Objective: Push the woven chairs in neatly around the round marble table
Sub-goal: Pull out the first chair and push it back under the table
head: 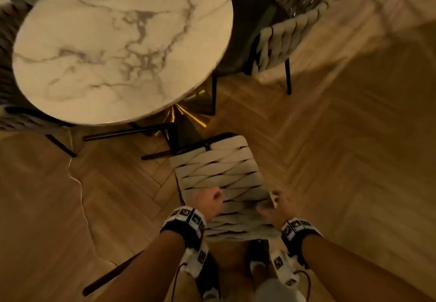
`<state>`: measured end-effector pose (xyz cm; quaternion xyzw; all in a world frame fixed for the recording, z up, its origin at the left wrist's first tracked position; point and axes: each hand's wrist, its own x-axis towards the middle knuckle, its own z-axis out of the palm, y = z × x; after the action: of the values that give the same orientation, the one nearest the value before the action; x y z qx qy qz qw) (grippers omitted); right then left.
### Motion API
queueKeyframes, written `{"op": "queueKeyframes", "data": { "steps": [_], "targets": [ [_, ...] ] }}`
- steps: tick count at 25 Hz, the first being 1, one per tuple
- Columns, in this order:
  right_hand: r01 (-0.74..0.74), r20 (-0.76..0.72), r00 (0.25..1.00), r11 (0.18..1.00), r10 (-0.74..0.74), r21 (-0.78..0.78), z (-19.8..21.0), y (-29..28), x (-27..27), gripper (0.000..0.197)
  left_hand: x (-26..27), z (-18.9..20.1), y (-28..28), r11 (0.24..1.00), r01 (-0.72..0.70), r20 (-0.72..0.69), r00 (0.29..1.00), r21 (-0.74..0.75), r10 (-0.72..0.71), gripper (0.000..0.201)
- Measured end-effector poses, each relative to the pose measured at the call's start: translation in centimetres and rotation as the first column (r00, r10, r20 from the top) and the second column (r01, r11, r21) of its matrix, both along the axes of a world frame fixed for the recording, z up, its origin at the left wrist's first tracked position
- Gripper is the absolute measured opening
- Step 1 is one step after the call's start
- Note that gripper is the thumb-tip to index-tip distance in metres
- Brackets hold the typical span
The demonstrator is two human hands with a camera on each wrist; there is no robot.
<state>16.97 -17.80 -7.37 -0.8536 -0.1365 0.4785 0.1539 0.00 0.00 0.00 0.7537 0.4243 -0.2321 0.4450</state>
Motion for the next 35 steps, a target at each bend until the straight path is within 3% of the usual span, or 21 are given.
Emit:
{"op": "queueKeyframes", "data": {
  "steps": [2,5,8,10,12,15,18,23,28,31,35],
  "targets": [
    [0.005,-0.055,0.998,1.0,-0.004,0.022,-2.4,0.6,0.3,0.079,4.1,-1.6,-0.8,0.977,0.194,-0.026,0.981,0.09,-0.192,0.022],
    [-0.101,-0.091,0.99,0.992,0.108,0.082,-2.7,1.6,0.5,0.072,8.6,-2.3,-2.9,0.867,0.452,-0.092,0.892,0.21,-0.443,0.021],
    [-0.234,-0.147,0.957,0.966,0.249,0.111,-3.5,1.4,1.2,0.055,10.1,-3.6,-4.9,0.698,0.6,-0.128,0.786,0.391,-0.605,0.028],
    [-0.25,-0.172,0.95,0.964,0.262,0.089,-3.1,1.7,1.2,0.042,11.0,-3.8,-5.6,0.582,0.657,-0.15,0.714,0.48,-0.684,0.037],
    [-0.205,-0.184,0.958,0.974,0.221,0.1,-2.5,1.3,1.2,0.038,12.1,-3.1,-5.7,0.492,0.713,-0.17,0.638,0.5,-0.751,0.037],
    [-0.139,-0.18,0.971,0.983,0.159,0.116,-0.3,0.4,0.1,0.037,13.6,-2.0,-4.8,0.363,0.827,-0.311,0.513,0.43,-0.8,0.045],
    [-0.115,-0.192,0.973,0.99,0.129,0.08,1.9,-0.9,-1.7,0.054,14.7,-0.2,-4.8,0.322,0.898,-0.412,0.427,0.3,-0.805,0.059],
    [-0.191,0.018,0.982,0.976,0.19,0.101,7.5,-0.9,-1.7,0.058,14.6,4.8,-3.9,0.333,0.838,-0.316,0.487,0.433,-0.814,0.055],
    [-0.221,0.233,0.955,0.964,0.184,0.148,14.8,-0.4,-2.1,0.046,13.0,10.8,-2.7,0.303,0.735,-0.243,0.535,0.607,-0.809,0.053],
    [-0.253,0.361,0.915,0.954,0.181,0.161,17.5,0.5,-3.4,0.042,12.1,13.9,-1.6,0.27,0.692,-0.233,0.541,0.669,-0.808,0.052],
    [-0.293,0.451,0.868,0.948,0.208,0.126,19.9,1.7,-6.4,0.048,8.4,16.8,-0.2,0.292,0.606,-0.151,0.573,0.74,-0.806,0.053]
  ]
}}
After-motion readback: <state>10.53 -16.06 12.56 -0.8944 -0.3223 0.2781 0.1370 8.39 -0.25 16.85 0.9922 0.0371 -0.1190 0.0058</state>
